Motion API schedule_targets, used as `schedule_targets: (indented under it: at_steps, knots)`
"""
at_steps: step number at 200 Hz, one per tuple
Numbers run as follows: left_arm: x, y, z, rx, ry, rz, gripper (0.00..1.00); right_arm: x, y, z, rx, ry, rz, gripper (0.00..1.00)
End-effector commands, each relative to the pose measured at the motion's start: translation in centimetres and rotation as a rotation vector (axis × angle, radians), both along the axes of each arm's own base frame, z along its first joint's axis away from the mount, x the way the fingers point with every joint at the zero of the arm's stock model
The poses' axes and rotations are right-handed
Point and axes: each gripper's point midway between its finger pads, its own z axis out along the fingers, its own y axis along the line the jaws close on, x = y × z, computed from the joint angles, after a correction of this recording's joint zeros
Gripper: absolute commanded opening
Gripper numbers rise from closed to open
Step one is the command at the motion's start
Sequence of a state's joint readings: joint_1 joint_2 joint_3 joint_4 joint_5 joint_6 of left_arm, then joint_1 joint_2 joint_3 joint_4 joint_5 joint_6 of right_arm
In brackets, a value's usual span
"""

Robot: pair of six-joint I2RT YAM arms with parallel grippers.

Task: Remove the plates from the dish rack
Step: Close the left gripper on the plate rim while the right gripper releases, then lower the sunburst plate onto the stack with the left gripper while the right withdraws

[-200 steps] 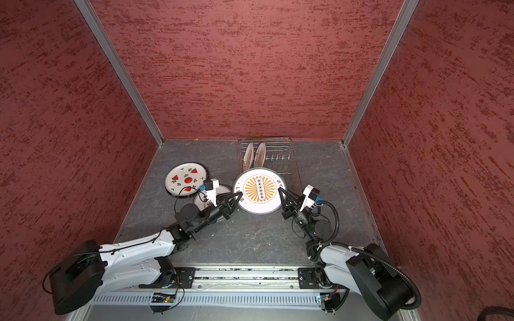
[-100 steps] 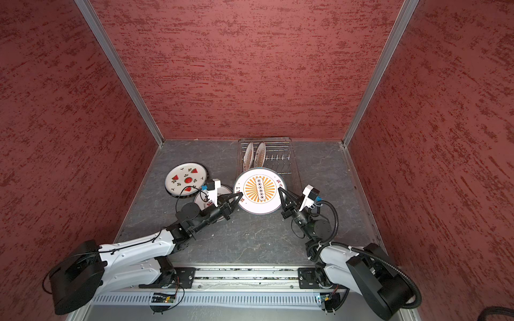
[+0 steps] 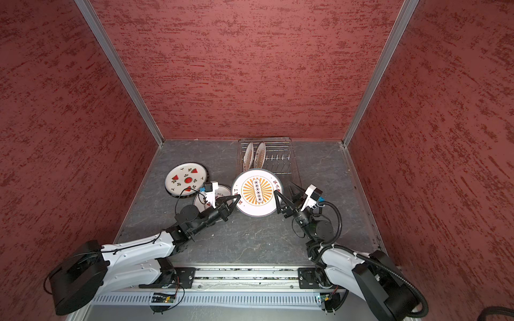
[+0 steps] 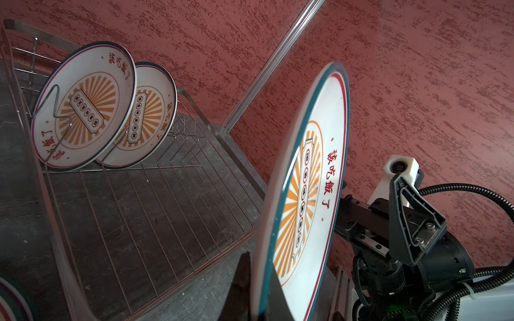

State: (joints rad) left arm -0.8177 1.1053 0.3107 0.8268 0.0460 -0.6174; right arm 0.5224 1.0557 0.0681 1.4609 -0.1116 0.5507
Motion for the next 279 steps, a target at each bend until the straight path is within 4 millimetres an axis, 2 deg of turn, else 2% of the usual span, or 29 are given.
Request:
schedule_targets:
  at_steps: [1, 58, 103, 146, 201, 223, 252, 279]
  knots:
    - [0.1, 1.2, 3.2, -0.120, -0.061, 0.030, 0.00, -0.3, -0.7, 0.8, 0.036, -0.017, -0.028, 0.99]
    - [0.6, 4.1, 3.4, -0.182, -0.055, 0.120, 0.00, -0.8, 0.2, 1.1, -0.004, -0.050, 0.014, 0.99]
    - [1.5, 6.9, 2.6, -0.221, -0.010, 0.229, 0.00, -1.4, 3.6, 1.7, -0.104, -0.113, 0.156, 0.99]
    - [2.5, 9.8, 0.4, -0.271, 0.093, 0.359, 0.00, 1.0, 6.3, 0.6, -0.196, -0.045, 0.147, 0.99]
    - [2.4, 13.0, -1.3, -0.285, 0.171, 0.496, 0.00, 3.9, 9.3, -0.8, -0.311, 0.033, 0.079, 0.99]
    - [2.3, 14.7, -2.8, -0.257, 0.266, 0.585, 0.00, 4.5, 10.2, -1.2, -0.351, 0.054, 0.057, 0.99]
    - [1.7, 16.6, -3.9, -0.289, 0.319, 0.663, 0.00, 5.2, 11.6, -1.5, -0.394, 0.084, 0.058, 0.99]
    - [1.1, 18.6, -5.6, -0.325, 0.409, 0.758, 0.00, 5.7, 14.0, -2.3, -0.481, 0.125, 0.081, 0.99]
